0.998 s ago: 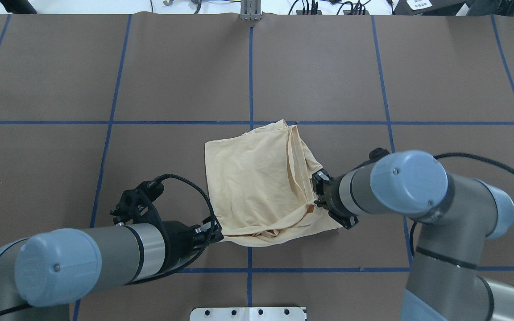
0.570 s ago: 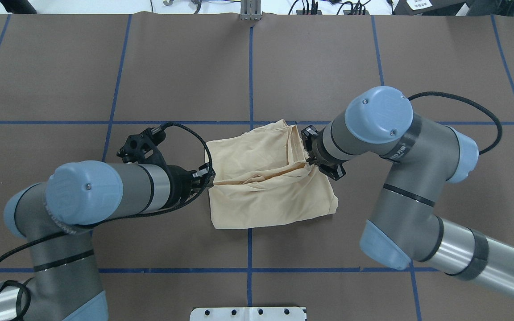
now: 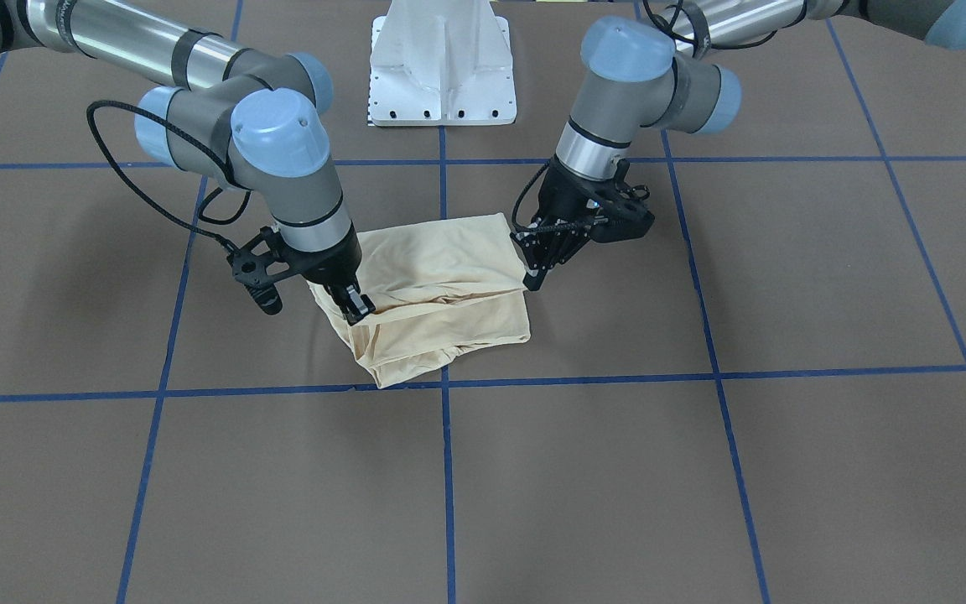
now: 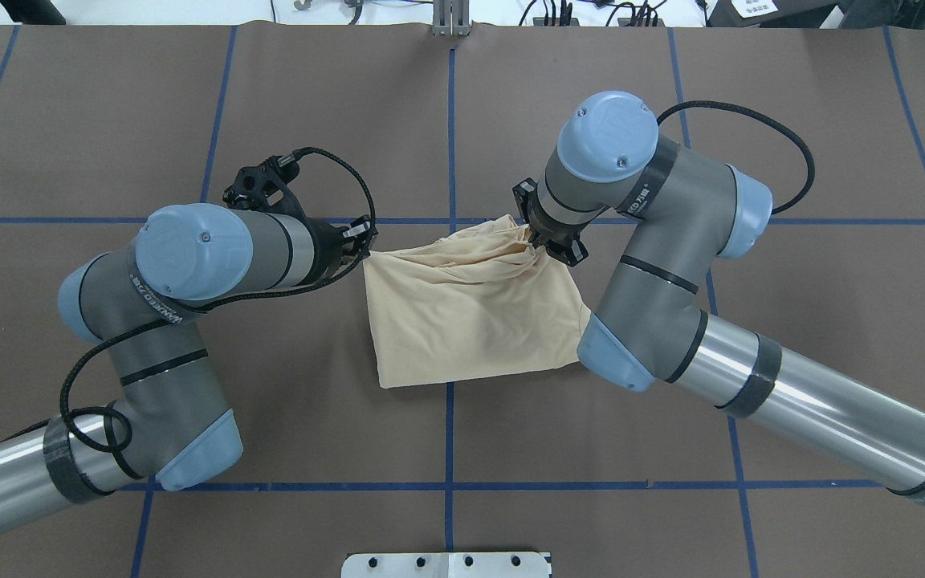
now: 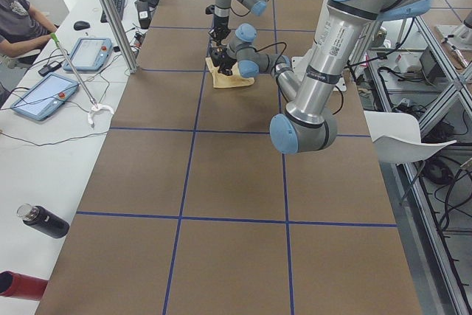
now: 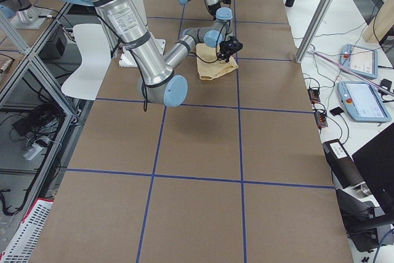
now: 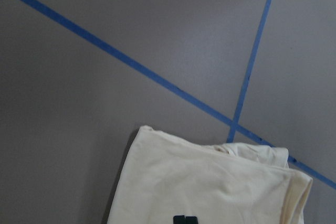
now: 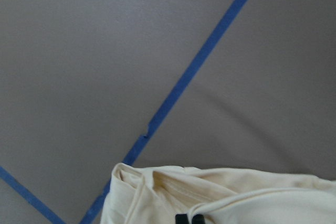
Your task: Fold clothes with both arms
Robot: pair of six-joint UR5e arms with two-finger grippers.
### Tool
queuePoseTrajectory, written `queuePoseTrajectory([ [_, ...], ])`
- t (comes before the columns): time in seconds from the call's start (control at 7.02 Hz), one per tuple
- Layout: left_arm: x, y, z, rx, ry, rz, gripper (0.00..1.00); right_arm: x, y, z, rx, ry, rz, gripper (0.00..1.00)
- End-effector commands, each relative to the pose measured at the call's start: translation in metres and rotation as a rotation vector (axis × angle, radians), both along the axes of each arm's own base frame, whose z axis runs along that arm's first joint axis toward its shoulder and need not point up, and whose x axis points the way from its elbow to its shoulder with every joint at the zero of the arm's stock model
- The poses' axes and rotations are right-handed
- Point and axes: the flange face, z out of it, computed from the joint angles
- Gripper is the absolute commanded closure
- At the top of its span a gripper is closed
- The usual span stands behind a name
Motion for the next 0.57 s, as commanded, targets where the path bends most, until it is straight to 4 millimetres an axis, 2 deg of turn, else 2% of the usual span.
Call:
queuePoseTrajectory([
  [0.0, 0.009, -0.062, 0.037, 0.043, -0.076, -0.032, 0.52, -0.018, -0.073, 0.013, 0.043, 0.033, -0.01, 0.01],
  [0.14, -0.008, -0.079, 0.039, 0.069, -0.097, -0.048, 0.51, -0.003, -0.105, 0.011, 0.087, 0.057, -0.046, 0.0],
  [0.29, -0.012, -0.081, 0.039, 0.079, -0.1, -0.05, 0.51, 0.033, -0.131, 0.009, 0.073, 0.035, -0.037, 0.0],
  [0.43, -0.013, -0.081, 0.037, 0.087, -0.091, -0.048, 0.51, 0.059, -0.147, 0.018, 0.101, 0.059, -0.046, 0.0],
])
